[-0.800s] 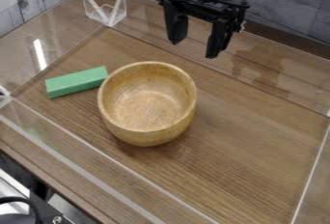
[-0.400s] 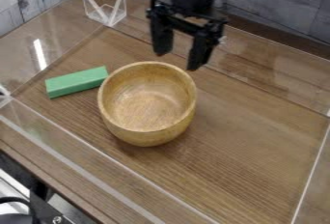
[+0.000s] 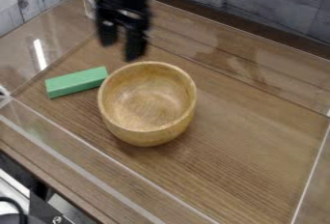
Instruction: Put green object into wooden bowl
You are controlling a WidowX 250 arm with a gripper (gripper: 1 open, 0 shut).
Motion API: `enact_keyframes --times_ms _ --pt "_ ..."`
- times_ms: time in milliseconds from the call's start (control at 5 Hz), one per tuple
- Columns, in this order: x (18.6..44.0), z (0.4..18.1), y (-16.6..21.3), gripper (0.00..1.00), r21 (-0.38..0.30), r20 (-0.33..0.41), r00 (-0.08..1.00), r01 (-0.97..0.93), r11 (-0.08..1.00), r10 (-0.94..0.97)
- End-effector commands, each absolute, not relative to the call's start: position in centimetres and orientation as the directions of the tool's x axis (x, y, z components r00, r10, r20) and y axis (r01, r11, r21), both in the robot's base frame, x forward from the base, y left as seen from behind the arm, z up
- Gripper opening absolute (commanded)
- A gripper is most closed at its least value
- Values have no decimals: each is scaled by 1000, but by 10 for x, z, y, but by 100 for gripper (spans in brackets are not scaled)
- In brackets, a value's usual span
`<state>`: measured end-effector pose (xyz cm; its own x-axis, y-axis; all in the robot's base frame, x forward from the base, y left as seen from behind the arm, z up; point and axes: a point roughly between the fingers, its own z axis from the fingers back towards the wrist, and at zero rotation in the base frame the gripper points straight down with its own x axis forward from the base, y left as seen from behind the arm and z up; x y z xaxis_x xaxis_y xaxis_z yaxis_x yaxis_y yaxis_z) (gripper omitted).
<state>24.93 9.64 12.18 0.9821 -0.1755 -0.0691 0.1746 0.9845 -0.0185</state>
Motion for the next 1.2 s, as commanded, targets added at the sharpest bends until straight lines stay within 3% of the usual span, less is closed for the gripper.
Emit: enact_keyframes --times_ms 0,400,800,1000 --pt "243 136 131 100 41 2 979 202 979 -202" --pt "235 113 175 100 51 34 991 125 991 -127" --pt "236 63 206 100 34 50 974 221 975 -223" --pt "234 53 199 100 30 58 975 212 977 -214"
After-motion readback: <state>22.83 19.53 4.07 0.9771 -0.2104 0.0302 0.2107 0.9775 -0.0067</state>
